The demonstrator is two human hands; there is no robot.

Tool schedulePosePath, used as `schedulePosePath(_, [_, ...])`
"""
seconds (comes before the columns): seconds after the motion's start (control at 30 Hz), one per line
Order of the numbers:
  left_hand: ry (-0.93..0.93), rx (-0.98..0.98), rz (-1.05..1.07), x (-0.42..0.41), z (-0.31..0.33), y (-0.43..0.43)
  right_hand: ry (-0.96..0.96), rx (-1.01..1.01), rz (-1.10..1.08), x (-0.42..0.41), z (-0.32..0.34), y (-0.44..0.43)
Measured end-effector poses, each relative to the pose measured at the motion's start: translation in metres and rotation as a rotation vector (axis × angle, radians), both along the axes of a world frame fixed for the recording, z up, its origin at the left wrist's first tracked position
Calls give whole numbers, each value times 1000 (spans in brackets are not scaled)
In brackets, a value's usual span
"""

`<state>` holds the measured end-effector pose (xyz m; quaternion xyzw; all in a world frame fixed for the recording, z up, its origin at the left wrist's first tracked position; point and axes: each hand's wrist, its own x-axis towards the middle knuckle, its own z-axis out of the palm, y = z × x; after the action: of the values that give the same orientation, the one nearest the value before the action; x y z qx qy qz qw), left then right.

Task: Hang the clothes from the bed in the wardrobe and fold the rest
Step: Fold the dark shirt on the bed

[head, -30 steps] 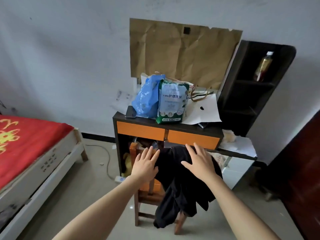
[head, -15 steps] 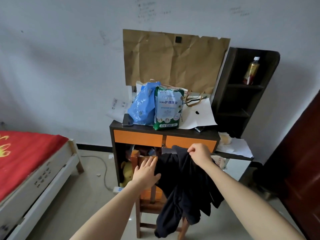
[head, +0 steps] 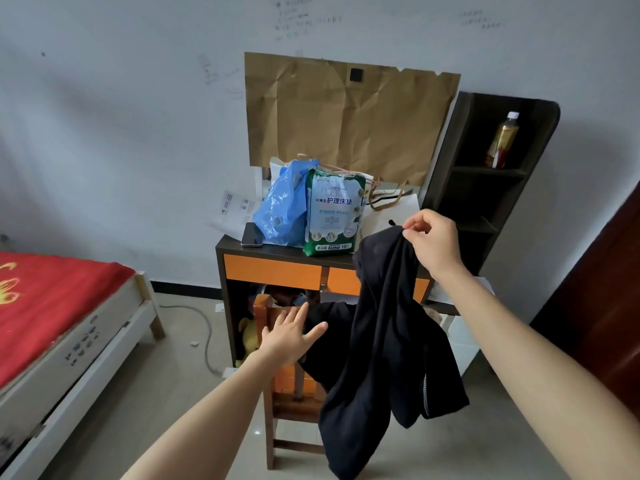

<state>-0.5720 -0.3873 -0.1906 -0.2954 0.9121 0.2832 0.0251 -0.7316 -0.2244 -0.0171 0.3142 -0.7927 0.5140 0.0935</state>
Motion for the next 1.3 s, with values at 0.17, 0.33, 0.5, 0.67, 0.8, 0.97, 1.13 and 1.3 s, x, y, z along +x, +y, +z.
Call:
schedulePosePath(0.17, [440,441,78,8,38,8,133,-224,274,31,43,-10])
schedulePosePath(0.33, [776,766,-29,26,79,26,146,-338,437,56,78,-38])
schedulePosePath(0.5, [677,666,87,50,67,32,220,-429,487,79,102,-66])
schedulePosePath(0.67, [973,713,520,89,64,15,336,-495,492,100,115,-90])
schedulePosePath(0.8, [1081,480,678,153,82,-8,313,-512,518,99,102,-109])
schedulePosePath(0.97, [1076,202,845,224,98,-19,198,-417,601,114,71,-149])
schedulePosePath(1.13, [1084,16,982,288,100,-14,195,-402,723,155,41,-195])
schedulePosePath(1.3, [940,-162,1143,368,100,-9,143,-341,897,224,19,-247])
